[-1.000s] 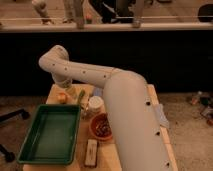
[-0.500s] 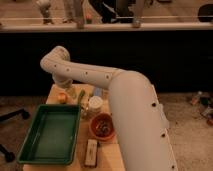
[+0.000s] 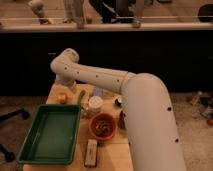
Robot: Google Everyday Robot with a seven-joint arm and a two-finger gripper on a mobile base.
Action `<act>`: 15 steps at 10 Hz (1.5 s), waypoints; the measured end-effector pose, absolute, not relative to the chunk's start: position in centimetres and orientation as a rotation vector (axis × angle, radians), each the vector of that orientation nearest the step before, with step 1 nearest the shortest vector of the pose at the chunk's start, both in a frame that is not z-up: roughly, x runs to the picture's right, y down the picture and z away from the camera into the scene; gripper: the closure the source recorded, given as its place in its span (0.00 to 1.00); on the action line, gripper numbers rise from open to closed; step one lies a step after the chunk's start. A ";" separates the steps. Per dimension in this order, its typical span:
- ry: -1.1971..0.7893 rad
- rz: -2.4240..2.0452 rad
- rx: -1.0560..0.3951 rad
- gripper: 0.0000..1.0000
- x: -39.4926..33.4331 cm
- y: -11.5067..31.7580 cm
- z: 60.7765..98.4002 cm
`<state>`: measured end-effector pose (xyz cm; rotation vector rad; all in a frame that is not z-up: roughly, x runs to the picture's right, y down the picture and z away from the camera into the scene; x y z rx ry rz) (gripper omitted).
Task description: Place apple in tray
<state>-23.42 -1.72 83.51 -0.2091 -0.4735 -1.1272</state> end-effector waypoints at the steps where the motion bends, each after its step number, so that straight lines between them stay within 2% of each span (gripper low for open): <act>1: -0.465 -1.150 -0.221 0.20 -24.0 -1.8 83.9; 9: -0.348 -1.377 -0.362 0.20 -29.6 -0.5 86.9; 15: -0.388 -1.401 -0.435 0.20 -30.3 0.1 90.0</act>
